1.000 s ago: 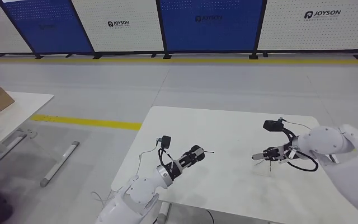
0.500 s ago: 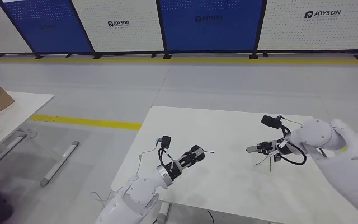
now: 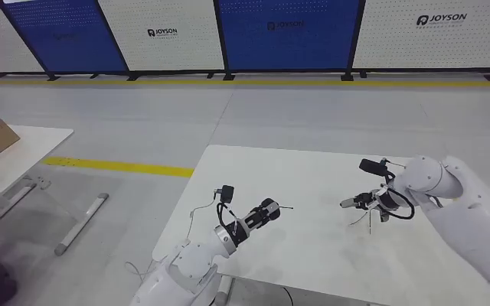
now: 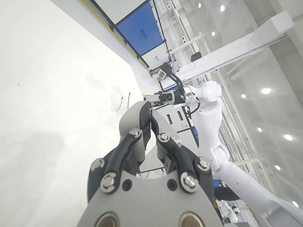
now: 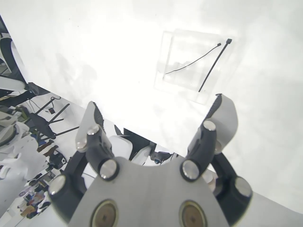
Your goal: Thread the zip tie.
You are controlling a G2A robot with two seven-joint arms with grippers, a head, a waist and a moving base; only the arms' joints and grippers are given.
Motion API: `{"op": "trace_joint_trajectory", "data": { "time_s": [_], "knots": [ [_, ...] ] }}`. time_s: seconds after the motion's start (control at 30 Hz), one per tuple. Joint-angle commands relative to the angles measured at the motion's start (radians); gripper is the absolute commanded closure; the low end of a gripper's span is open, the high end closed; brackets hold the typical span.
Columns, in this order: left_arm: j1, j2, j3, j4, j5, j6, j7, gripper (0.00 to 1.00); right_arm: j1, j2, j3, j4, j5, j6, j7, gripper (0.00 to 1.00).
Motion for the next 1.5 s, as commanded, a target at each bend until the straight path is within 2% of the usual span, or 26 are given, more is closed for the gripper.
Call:
{"op": "trace_joint_trajectory", "data": {
  "time_s": [0.0,0.13,0.27,0.4,0.67,0.83,0.87,0.9,0.93,0.97,1.1,1.17,1.47],
  "knots": [
    [0.0,0.0,0.0,0.0,0.0,0.0,0.0,1.0,-0.012,-0.001,-0.005,-0.005,-0.004,-0.018,-0.014,0.0],
    [0.0,0.0,0.0,0.0,0.0,0.0,0.0,1.0,0.0,-0.015,-0.022,0.031,-0.013,0.003,-0.016,0.0],
    [0.0,0.0,0.0,0.0,0.0,0.0,0.0,1.0,0.029,-0.047,-0.055,0.11,-0.035,0.003,-0.02,0.0],
    [0.0,0.0,0.0,0.0,0.0,0.0,0.0,1.0,0.052,-0.073,-0.069,0.15,-0.034,0.003,-0.026,0.0],
    [0.0,0.0,0.0,0.0,0.0,0.0,0.0,1.0,0.053,-0.074,-0.072,0.148,-0.039,0.003,-0.029,0.0],
    [0.0,0.0,0.0,0.0,0.0,0.0,0.0,1.0,0.026,-0.066,-0.044,0.137,-0.018,-0.04,-0.049,0.0],
    [0.0,0.0,0.0,0.0,0.0,0.0,0.0,1.0,0.022,-0.063,-0.038,0.128,-0.02,-0.041,-0.048,0.07],
    [0.0,0.0,0.0,0.0,0.0,0.0,0.0,1.0,0.019,-0.061,-0.033,0.121,-0.02,-0.042,-0.048,0.42],
    [0.0,0.0,0.0,0.0,0.0,0.0,0.0,1.0,0.015,-0.058,-0.028,0.113,-0.024,-0.041,-0.045,0.51],
    [0.0,0.0,0.0,0.0,0.0,0.0,0.0,1.0,0.012,-0.057,-0.025,0.107,-0.027,-0.038,-0.043,0.49],
    [0.0,0.0,0.0,0.0,0.0,0.0,0.0,1.0,0.003,-0.052,-0.017,0.089,-0.05,0.003,-0.033,0.6],
    [0.0,0.0,0.0,0.0,0.0,0.0,0.0,1.0,0.001,-0.051,-0.013,0.098,-0.06,0.003,-0.03,0.64],
    [0.0,0.0,0.0,0.0,0.0,0.0,0.0,1.0,0.016,-0.081,-0.011,0.185,-0.076,0.003,-0.006,0.69]
  ]
}}
